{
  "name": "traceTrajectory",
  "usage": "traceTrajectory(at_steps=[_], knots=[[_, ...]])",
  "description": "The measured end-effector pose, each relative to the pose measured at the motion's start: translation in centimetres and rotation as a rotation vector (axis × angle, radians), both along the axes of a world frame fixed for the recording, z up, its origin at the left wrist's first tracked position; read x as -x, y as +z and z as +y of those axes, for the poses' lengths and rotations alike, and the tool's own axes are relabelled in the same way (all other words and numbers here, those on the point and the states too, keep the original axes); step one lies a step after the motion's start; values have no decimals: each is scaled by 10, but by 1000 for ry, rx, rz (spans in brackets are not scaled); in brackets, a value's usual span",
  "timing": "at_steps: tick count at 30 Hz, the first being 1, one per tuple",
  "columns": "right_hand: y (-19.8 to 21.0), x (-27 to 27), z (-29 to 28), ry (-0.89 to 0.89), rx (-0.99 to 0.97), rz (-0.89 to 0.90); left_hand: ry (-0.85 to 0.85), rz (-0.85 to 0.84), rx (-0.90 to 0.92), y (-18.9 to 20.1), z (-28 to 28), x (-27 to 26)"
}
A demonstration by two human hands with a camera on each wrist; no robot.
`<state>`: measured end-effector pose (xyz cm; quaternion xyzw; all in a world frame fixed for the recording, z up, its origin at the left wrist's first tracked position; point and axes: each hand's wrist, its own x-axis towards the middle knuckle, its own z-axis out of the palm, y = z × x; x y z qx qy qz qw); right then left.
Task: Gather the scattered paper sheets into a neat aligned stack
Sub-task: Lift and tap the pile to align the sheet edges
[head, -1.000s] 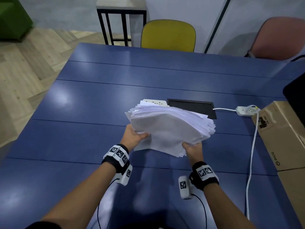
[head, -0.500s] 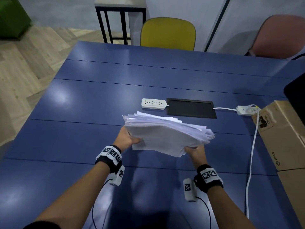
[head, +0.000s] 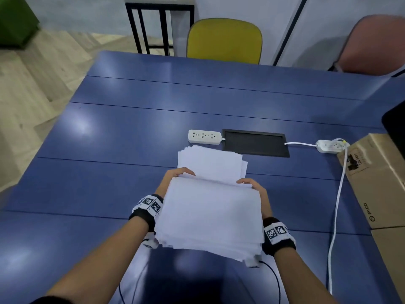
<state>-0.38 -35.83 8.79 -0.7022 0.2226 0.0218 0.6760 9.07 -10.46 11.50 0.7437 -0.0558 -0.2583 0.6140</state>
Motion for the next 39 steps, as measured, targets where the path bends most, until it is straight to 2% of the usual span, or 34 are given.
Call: traceTrajectory(at_steps=[2, 3, 5, 6, 7, 9, 10, 11, 14, 18, 21, 24, 27, 30, 32, 36, 39], knots=[[4, -1, -4, 86, -18, 28, 23, 13, -60, -37, 14, -8], [3, -7, -1, 71, -34, 56, 58, 84, -98, -52, 23, -9], [-9, -8, -4, -43, 88, 151, 154, 315, -195, -77, 31, -7], [-2, -2, -1, -183, 147, 235, 147, 318, -218, -73, 28, -3], [4, -1, 5, -228, 151, 349, 137, 282, -214, -56, 20, 2], [-12, -16, 8, -170, 125, 198, 111, 214, -68, -28, 3, 8], [-12, -10, 7, -14, -9, 146, 85, 199, 14, -12, -7, 10], [-8, -5, 1, 35, -32, 117, 87, 188, 46, -9, -3, 8], [8, -10, -3, 20, -23, 12, 104, 166, 88, 1, -2, 2], [48, -25, -12, 37, -11, -107, 98, 40, 180, 36, -7, -12], [95, -35, -15, 79, -7, -227, 121, -13, 248, 68, -7, -26], [126, -34, -23, 212, -224, -279, 184, -16, 337, 85, -3, -41], [111, -16, -36, 362, -368, -164, 267, 25, 379, 86, 3, -52], [80, 7, -35, 396, -314, -47, 342, 57, 395, 81, 11, -57], [68, 15, -27, 378, -205, 1, 357, 91, 392, 75, 14, -58], [61, 11, -6, 319, -23, -22, 337, 185, 345, 55, 13, -56], [55, 14, -4, 282, -41, -36, 417, 290, 290, 31, 13, -52]])
